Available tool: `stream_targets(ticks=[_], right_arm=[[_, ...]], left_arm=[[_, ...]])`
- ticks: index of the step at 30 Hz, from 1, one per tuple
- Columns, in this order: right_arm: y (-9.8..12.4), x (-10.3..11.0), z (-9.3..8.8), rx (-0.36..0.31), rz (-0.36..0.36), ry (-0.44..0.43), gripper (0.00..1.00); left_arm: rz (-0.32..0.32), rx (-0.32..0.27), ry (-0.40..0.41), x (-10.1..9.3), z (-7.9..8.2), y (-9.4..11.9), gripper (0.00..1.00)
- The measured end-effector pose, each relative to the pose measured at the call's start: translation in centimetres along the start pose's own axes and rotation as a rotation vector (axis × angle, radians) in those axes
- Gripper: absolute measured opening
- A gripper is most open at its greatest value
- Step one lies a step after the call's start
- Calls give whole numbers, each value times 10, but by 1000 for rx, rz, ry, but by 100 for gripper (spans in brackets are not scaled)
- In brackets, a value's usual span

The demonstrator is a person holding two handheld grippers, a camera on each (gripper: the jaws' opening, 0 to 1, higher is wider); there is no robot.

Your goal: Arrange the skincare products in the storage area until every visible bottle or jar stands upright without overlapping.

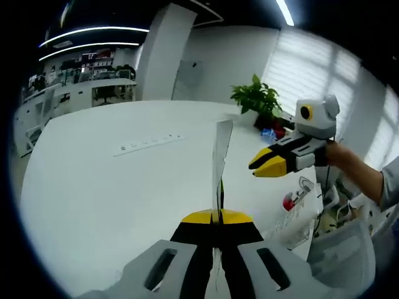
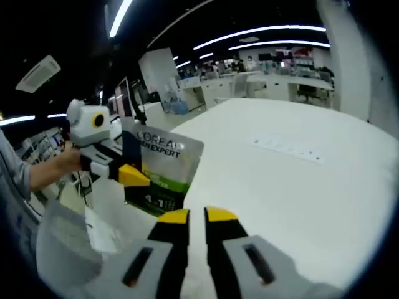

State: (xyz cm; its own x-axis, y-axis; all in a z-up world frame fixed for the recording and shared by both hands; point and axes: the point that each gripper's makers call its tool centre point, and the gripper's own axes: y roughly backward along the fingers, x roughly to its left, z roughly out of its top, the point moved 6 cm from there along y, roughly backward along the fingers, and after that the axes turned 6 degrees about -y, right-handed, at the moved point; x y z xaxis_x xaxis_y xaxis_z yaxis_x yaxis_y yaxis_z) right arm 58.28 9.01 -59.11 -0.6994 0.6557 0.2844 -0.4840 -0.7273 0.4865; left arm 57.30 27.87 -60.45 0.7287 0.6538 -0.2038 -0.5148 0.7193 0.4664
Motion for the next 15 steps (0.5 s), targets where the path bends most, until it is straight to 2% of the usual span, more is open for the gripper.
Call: stream_targets(ticks=[6, 15], right_arm=[[27, 15, 7, -19, -18, 46, 9], [62, 37, 3, -47, -51, 86, 10]], left_arm=[[16, -7, -30, -6, 4, 19, 0], [29, -25, -43, -17, 3, 45, 0]])
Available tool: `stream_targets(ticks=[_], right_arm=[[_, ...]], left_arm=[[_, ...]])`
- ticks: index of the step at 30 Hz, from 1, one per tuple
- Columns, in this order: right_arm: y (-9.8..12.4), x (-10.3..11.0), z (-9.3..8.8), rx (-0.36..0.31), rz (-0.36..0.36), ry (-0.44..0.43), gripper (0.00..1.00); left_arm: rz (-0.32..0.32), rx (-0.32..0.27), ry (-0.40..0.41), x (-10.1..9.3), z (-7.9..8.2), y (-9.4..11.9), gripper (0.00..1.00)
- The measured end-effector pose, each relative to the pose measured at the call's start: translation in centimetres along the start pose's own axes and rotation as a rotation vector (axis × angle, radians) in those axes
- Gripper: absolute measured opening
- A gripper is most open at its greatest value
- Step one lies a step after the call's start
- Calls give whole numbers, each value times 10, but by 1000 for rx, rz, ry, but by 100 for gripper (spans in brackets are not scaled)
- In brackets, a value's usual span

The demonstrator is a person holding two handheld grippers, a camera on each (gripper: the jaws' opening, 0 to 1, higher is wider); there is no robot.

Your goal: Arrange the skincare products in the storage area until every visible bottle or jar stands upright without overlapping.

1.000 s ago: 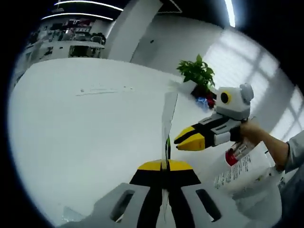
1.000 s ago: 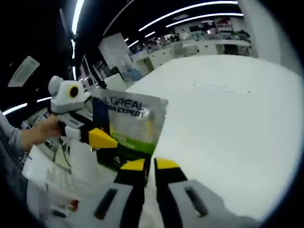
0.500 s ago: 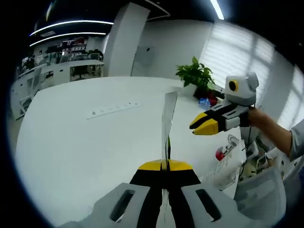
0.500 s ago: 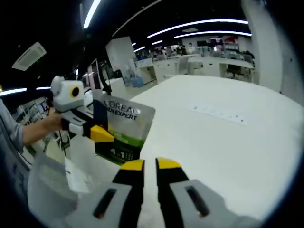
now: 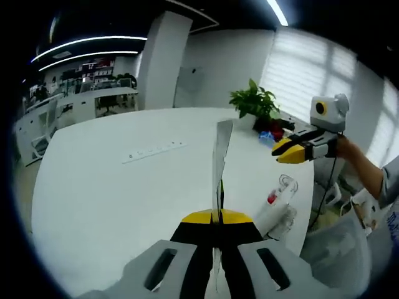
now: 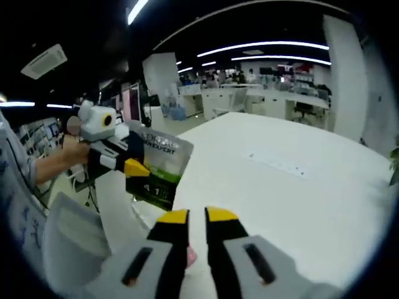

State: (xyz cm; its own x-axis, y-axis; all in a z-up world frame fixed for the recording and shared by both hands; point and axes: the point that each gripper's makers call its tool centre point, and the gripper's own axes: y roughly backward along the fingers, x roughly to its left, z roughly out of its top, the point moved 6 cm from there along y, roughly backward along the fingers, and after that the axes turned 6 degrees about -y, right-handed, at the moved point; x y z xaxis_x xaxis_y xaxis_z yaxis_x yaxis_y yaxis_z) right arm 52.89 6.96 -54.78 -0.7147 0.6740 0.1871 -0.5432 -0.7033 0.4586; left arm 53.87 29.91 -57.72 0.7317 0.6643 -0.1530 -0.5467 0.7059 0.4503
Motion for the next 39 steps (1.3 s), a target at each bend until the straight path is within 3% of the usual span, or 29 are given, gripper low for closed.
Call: stream_targets(ticks=[9, 19, 30, 39], right_arm=[[33, 24, -9, -18, -31, -7, 13], [47, 44, -34, -3, -57, -59, 17], [30, 81, -64, 24, 22, -170, 19], [-3, 116, -93, 31, 150, -318, 23]], left_arm=[[0, -4, -7, -12, -7, 19, 0], [-15, -8, 39, -27, -25, 34, 0], [-24, -3, 107, -33, -47, 51, 0], [-94, -15, 196, -50, -60, 65, 0]])
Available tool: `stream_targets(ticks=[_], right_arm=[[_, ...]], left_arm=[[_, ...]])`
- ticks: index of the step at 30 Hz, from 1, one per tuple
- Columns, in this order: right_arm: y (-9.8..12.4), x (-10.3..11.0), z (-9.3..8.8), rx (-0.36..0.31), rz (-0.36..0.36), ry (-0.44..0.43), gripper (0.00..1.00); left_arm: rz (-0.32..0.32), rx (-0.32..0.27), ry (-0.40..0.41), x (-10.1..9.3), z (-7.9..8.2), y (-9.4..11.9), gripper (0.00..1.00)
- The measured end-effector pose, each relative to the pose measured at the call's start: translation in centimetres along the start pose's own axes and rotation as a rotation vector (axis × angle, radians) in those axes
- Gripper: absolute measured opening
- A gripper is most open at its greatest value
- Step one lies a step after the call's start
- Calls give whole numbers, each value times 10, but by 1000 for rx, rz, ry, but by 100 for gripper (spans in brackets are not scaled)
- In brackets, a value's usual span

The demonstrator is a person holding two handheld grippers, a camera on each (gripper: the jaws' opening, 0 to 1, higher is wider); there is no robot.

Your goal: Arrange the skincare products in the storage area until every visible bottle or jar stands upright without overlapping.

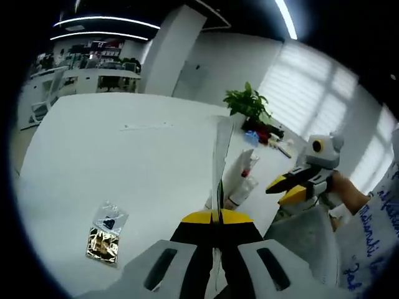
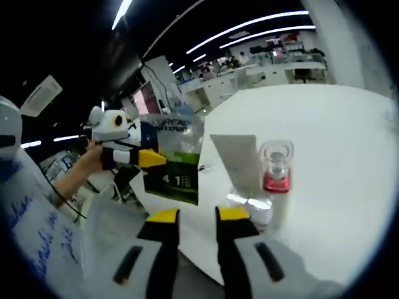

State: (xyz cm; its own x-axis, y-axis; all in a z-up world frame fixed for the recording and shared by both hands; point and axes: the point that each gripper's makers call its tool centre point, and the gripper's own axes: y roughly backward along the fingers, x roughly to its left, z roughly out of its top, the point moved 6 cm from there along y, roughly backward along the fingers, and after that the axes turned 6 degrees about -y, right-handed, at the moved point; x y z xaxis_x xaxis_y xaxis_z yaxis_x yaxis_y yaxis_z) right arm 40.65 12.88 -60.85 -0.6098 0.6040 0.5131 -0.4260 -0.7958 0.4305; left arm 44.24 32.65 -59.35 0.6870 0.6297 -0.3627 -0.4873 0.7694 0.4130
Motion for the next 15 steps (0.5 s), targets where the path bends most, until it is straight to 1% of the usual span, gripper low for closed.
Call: stream_targets(ticks=[4, 6, 9, 11, 15], right_arm=[[-16, 5, -13, 8, 30, -46, 27], [-21, 6, -16, 6, 45, -70, 28], [-28, 7, -18, 2, 68, -87, 32], [-33, 8, -19, -2, 90, -102, 32], [-39, 12, -17, -35, 163, -197, 32]], left_arm=[[-28, -11, 37, -4, -3, 5, 0], [-49, -18, 59, -7, -4, 7, 0], [-89, -32, 97, -12, -3, 8, 0], [-112, -40, 115, -14, -3, 8, 0], [-154, -53, 148, -19, -4, 8, 0]])
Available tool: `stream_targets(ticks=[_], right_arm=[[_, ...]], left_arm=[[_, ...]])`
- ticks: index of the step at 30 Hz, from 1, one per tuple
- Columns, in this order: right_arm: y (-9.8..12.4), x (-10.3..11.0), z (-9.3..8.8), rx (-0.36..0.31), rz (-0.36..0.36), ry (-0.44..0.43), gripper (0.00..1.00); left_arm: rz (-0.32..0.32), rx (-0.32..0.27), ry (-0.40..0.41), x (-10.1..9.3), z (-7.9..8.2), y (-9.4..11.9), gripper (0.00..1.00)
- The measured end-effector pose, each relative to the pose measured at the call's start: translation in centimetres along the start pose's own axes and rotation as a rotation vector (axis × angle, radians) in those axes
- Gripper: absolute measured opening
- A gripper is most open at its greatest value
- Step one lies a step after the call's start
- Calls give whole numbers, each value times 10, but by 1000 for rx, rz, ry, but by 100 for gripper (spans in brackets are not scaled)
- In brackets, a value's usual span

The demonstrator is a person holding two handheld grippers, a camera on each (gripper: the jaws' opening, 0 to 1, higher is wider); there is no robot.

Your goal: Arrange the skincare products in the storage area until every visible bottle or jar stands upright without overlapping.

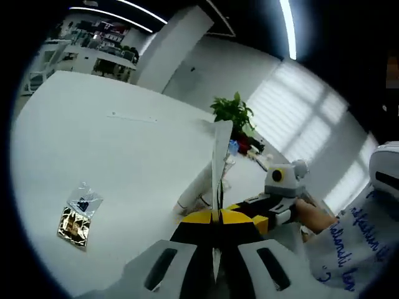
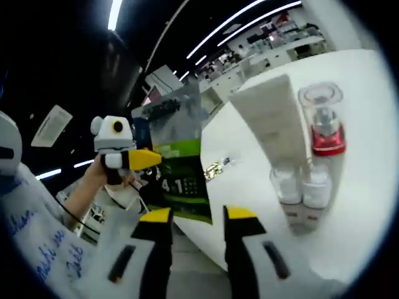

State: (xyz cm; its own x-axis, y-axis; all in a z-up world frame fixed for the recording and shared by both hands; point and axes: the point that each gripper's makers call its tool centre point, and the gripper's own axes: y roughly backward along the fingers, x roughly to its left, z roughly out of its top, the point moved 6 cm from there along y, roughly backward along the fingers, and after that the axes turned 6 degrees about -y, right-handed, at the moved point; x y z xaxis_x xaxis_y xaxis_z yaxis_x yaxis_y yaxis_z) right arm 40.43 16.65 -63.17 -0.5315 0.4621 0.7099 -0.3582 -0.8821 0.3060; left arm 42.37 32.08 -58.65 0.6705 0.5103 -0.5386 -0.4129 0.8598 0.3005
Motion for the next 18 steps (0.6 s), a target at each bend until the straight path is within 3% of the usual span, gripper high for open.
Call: stream_targets(ticks=[7, 9, 18], right_arm=[[-7, 5, -3, -6, 67, -69, 26], [-7, 9, -2, -24, 108, -107, 21], [-2, 10, -3, -15, 118, -130, 8]], left_arm=[[-79, -42, 69, -5, 2, -1, 0], [-77, -42, 69, -5, 2, -1, 0], [-58, -32, 66, 2, 0, -4, 0]])
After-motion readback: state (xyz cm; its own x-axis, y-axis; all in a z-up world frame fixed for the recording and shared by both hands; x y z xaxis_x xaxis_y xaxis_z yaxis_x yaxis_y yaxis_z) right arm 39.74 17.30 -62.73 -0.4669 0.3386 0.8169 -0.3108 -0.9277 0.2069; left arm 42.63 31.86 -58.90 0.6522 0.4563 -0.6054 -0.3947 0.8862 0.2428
